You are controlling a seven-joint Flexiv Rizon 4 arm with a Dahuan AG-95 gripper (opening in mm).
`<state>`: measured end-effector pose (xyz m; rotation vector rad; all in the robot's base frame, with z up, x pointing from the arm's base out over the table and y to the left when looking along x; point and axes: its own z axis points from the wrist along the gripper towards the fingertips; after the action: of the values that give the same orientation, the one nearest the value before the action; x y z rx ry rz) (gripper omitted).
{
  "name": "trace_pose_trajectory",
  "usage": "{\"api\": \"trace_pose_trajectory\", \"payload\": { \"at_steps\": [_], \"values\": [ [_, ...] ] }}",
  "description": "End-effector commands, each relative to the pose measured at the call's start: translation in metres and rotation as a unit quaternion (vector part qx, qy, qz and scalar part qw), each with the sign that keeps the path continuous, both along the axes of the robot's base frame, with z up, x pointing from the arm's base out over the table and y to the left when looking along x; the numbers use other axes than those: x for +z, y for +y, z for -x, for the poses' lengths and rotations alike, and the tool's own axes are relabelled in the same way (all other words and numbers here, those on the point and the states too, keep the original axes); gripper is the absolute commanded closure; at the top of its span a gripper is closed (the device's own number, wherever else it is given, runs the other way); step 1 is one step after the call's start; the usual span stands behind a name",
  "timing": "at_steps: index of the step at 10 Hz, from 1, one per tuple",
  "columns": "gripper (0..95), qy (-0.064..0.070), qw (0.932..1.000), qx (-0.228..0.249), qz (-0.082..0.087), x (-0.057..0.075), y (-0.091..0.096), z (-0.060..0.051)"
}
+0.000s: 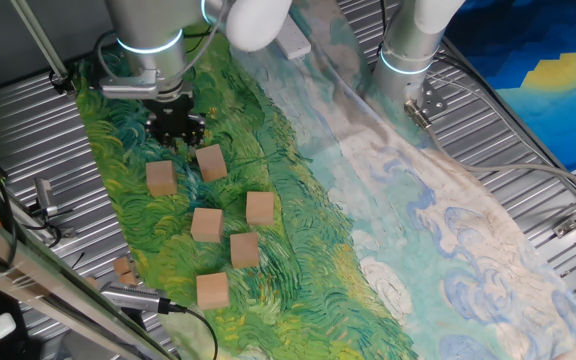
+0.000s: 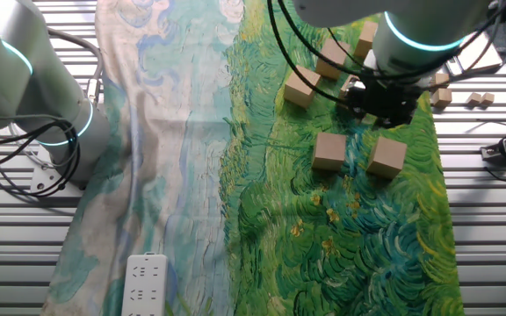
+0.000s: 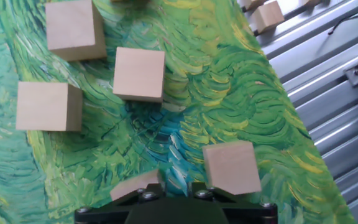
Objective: Stack the blocks into a pyramid shape
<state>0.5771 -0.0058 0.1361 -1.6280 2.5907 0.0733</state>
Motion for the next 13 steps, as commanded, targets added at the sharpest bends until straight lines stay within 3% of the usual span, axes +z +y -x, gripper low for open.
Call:
{"api": "trace_pose_trajectory", "payload": {
  "at_steps": [1, 3, 4, 8, 9, 10, 11, 13],
  "values": [
    [19.0, 0.003, 0.9995, 0.029, 0.011, -0.015, -0.001, 0.0],
    [19.0, 0.003, 0.9992, 0.038, 0.013, -0.022, 0.0, 0.001],
    [0.0, 0.003, 0.9991, 0.039, 0.015, -0.025, 0.003, 0.004],
    [0.0, -0.005, 0.9987, 0.041, 0.03, -0.038, 0.015, 0.025],
    [19.0, -0.009, 0.9985, 0.047, 0.027, -0.043, 0.015, 0.029],
    [19.0, -0.012, 0.9984, 0.048, 0.028, -0.047, 0.015, 0.031],
    [0.0, -0.013, 0.9982, 0.051, 0.028, -0.05, 0.015, 0.032],
    [0.0, -0.014, 0.998, 0.056, 0.027, -0.056, 0.015, 0.033]
  ]
}}
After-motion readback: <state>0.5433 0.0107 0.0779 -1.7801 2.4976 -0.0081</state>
